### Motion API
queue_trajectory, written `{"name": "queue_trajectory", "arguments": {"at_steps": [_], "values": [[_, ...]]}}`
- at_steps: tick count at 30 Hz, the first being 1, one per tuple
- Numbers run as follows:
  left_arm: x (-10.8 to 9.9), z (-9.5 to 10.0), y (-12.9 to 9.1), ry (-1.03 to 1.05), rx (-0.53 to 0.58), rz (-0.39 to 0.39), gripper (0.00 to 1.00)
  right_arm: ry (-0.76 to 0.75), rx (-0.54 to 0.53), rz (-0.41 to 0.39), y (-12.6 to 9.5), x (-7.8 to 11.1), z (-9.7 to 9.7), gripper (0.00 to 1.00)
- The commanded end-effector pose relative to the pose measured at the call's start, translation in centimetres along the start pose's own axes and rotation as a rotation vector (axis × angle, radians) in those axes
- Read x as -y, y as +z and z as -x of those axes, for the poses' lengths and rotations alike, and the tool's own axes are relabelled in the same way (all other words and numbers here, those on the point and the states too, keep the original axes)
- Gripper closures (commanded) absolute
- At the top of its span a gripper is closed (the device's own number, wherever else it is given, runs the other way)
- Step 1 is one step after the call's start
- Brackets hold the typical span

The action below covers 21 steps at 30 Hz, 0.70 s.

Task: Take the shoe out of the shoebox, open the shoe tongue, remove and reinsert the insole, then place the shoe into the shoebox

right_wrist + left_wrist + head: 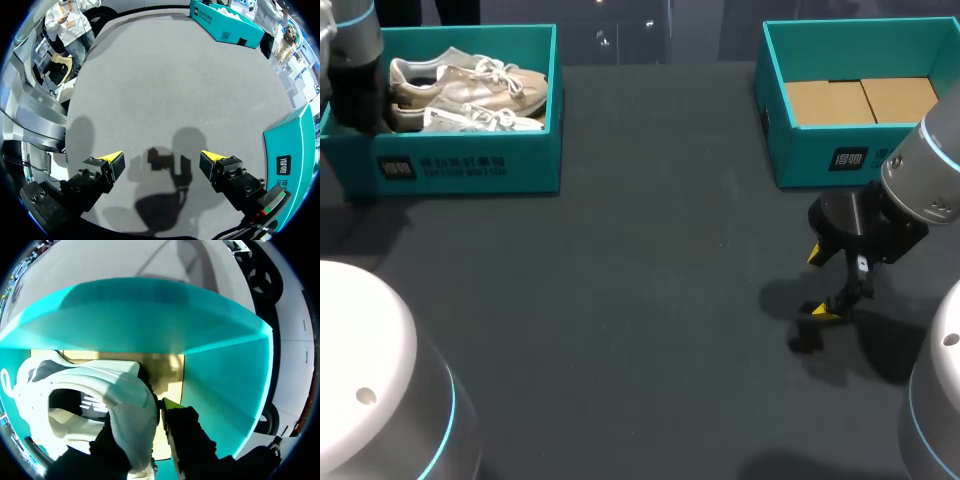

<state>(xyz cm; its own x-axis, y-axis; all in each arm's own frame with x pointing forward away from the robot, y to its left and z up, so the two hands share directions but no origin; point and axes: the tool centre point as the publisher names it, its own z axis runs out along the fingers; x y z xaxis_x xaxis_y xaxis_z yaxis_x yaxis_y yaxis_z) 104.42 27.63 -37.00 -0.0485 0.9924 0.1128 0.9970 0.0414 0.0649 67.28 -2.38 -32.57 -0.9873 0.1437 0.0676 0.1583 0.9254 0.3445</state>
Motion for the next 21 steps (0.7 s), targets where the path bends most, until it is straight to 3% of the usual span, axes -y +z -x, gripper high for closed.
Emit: {"name": "queue_trajectory", "arguments": {"at_steps": [1, 12, 21], "values": [[0.2, 0.4, 0.0, 0.002, 0.000, 0.004, 1.00, 0.000, 0.003, -0.001, 0.0, 0.0, -0.1, 0.00], [0.6, -0.6, -0.5, 0.021, 0.002, 0.016, 1.00, 0.000, 0.003, -0.001, 0.0, 0.0, -0.1, 0.00], [0.3, -1.7, -2.7, 0.013, 0.056, 0.039, 1.00, 0.000, 0.003, -0.001, 0.0, 0.0, -0.1, 0.00]]}}
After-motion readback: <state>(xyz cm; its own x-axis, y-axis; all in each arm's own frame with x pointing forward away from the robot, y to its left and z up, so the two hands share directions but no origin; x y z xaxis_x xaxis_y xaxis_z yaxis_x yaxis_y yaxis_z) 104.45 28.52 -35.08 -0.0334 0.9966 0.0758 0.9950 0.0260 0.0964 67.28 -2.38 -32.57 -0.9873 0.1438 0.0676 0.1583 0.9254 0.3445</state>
